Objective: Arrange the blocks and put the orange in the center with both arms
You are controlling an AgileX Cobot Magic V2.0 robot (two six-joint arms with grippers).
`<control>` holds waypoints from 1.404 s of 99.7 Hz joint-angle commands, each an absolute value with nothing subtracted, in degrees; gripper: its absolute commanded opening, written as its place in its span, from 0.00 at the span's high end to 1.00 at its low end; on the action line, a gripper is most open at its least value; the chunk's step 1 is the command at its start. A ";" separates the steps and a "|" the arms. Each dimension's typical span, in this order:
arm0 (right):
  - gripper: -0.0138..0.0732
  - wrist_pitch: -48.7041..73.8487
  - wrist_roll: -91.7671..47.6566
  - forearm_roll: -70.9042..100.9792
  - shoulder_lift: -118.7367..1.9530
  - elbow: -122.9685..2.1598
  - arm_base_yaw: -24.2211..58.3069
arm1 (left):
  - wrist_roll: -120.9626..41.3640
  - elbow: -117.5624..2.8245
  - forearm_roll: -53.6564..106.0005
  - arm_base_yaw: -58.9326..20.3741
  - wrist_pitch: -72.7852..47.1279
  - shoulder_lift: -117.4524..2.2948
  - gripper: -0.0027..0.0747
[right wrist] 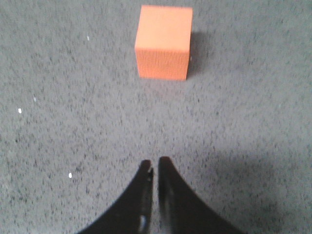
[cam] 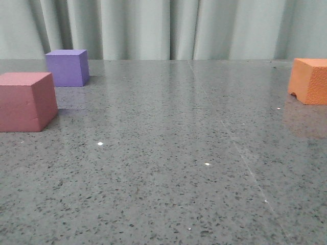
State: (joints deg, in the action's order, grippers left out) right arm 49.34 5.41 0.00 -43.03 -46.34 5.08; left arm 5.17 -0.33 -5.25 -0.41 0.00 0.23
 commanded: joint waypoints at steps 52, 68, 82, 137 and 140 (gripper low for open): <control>0.11 40.02 4.92 0.00 -45.01 -49.29 4.99 | 5.60 2.88 -5.13 -0.44 4.36 2.13 0.99; 0.11 39.82 4.92 0.00 -52.70 -54.94 4.99 | 5.60 2.88 -5.13 -0.44 4.36 2.13 0.99; 0.11 39.24 4.92 0.00 -60.76 -60.70 4.86 | 5.60 2.88 -5.13 -0.44 4.36 2.13 0.99; 0.11 37.38 4.92 -0.44 -81.80 -72.33 3.55 | 5.60 2.88 -5.13 -0.44 4.36 2.13 0.99; 0.11 37.44 4.92 -0.51 -82.27 -72.33 3.36 | 5.60 2.88 -5.13 -0.44 4.36 2.13 0.99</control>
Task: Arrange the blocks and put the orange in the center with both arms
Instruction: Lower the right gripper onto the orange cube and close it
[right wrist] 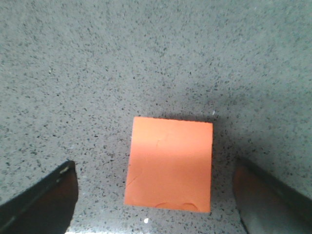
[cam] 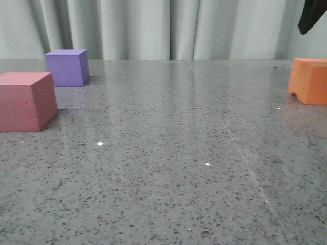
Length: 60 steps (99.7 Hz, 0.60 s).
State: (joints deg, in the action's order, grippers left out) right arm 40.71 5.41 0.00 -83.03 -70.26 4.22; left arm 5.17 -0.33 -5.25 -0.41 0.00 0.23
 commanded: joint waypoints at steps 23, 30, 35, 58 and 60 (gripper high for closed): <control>0.11 37.47 4.92 -0.52 -84.69 -72.33 1.87 | 5.60 2.88 -5.13 -0.44 4.36 2.13 0.99; 0.11 37.36 4.92 -0.52 -85.34 -72.33 1.87 | 5.60 2.88 -5.13 -0.44 4.36 2.13 0.99; 0.11 37.36 4.92 -0.52 -85.84 -72.33 1.87 | 5.60 2.88 -5.13 -0.44 4.36 2.13 0.99; 0.11 36.23 4.92 -0.52 -88.83 -72.33 1.87 | 5.60 2.88 -5.13 -0.44 4.36 2.13 0.99; 0.11 36.22 4.92 -0.52 -89.09 -72.33 1.87 | 5.60 2.88 -5.13 -0.44 4.36 2.13 0.99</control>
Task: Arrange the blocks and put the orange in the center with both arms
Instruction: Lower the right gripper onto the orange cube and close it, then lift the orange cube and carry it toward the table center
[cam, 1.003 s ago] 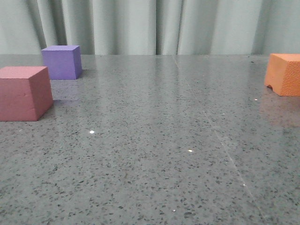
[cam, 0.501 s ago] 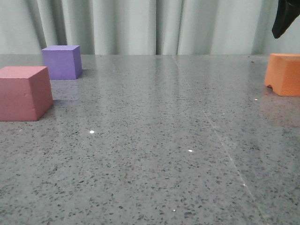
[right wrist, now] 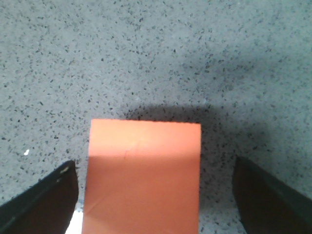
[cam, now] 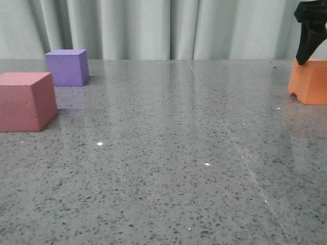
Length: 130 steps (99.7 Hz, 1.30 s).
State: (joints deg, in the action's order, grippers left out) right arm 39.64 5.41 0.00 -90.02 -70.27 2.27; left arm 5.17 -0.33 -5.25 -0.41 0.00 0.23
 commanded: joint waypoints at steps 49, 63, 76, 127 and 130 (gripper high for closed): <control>0.56 37.57 4.92 -0.52 -91.82 -72.45 1.87 | 5.60 2.88 -5.13 -0.44 4.36 2.13 0.99; 0.59 41.93 4.92 -0.33 -91.21 -75.14 2.38 | 5.60 2.88 -5.13 -0.44 4.36 2.13 0.99; 0.59 46.15 5.12 1.21 -90.67 -80.33 4.70 | 5.60 2.88 -5.13 -0.44 4.36 2.13 0.99; 0.59 44.28 22.70 -4.12 -98.60 -95.44 28.38 | 5.60 2.88 -5.13 -0.44 4.36 2.13 0.99; 0.59 44.93 24.35 -6.05 -99.55 -96.41 29.56 | 5.60 2.88 -5.13 -0.44 4.36 2.13 0.99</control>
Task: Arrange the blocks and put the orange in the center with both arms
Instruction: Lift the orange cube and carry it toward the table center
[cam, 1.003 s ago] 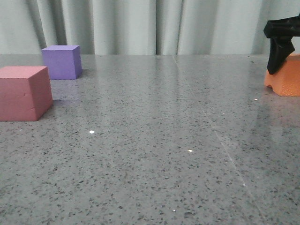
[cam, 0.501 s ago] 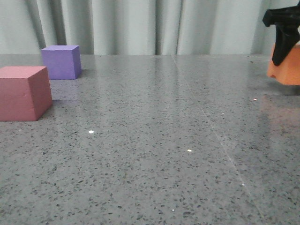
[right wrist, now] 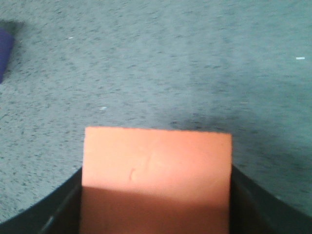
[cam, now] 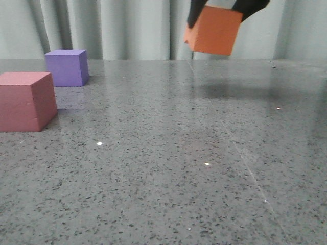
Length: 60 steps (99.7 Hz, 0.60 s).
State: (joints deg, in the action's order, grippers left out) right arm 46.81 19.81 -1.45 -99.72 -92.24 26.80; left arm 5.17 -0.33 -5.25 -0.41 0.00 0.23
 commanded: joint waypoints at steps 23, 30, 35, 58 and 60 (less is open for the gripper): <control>0.59 49.43 36.83 -17.77 -106.80 -104.28 37.66 | 5.60 2.88 -5.13 -0.44 4.36 2.13 0.99; 0.59 50.50 39.01 -19.25 -108.77 -106.56 39.29 | 5.60 2.88 -5.13 -0.44 4.36 2.13 0.99; 0.59 50.62 40.12 -19.71 -110.13 -107.84 40.14 | 5.60 2.88 -5.13 -0.44 4.36 2.13 0.99; 0.59 52.27 42.58 -19.79 -114.24 -110.78 41.58 | 5.60 2.88 -5.13 -0.44 4.36 2.13 0.99; 0.59 52.53 42.56 -19.79 -114.36 -110.78 41.58 | 5.60 2.88 -5.13 -0.44 4.36 2.13 0.99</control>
State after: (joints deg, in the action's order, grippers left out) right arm 53.13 41.78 -17.54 -116.84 -108.50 41.67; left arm 5.17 -0.33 -5.25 -0.41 0.00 0.23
